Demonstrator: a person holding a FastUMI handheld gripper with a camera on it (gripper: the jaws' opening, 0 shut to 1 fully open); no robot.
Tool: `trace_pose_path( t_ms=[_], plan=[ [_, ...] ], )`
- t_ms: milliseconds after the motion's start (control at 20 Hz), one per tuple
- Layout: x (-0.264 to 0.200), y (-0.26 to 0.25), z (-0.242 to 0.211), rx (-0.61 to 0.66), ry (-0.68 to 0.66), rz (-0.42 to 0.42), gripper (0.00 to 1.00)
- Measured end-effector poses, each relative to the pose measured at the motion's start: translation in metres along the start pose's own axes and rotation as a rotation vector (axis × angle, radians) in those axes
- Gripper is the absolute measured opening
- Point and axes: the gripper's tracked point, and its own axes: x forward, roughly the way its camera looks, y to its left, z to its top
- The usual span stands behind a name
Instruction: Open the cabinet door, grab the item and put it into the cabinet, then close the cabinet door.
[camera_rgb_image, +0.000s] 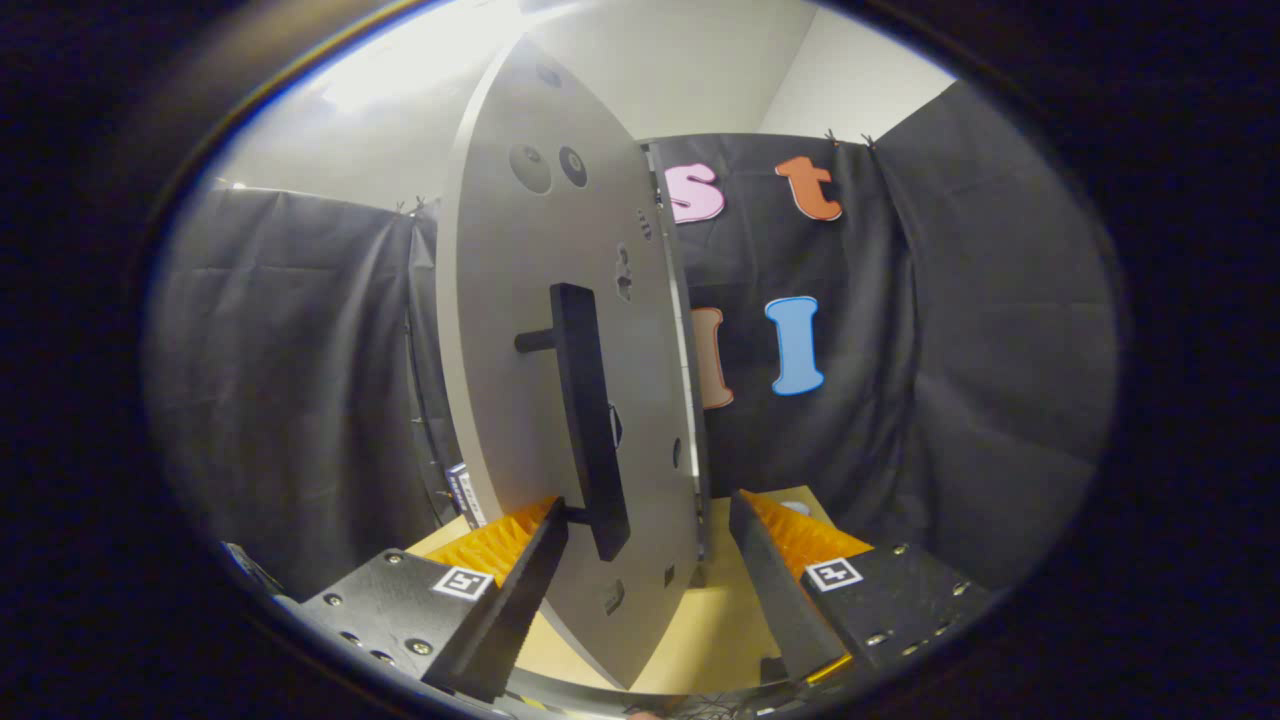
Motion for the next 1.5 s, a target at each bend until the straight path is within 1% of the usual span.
trace_pose_path(
  t_ms=[150, 350, 450, 550, 700, 850, 950, 1000, 1150, 1500],
  plan=[
    [0.010, 0.022, -0.002, 0.017, 0.019, 0.047, 0.98],
    [0.030, 0.056, -0.005, -0.006, 0.034, 0.097, 0.98],
    [0.047, 0.080, -0.011, 0.015, 0.052, 0.121, 1.00],
    [0.067, 0.109, -0.016, 0.025, 0.065, 0.142, 1.00],
    [0.101, 0.151, -0.014, -0.034, 0.052, 0.148, 1.00],
    [0.145, 0.182, -0.015, -0.107, 0.021, 0.125, 1.00],
    [0.168, 0.200, -0.021, -0.108, 0.014, 0.096, 1.00],
    [0.180, 0.202, -0.024, -0.091, 0.017, 0.067, 1.00],
    [0.209, 0.209, -0.024, -0.114, -0.005, 0.007, 1.00],
    [0.262, 0.226, -0.021, -0.163, -0.043, -0.060, 1.00]
  ],
)
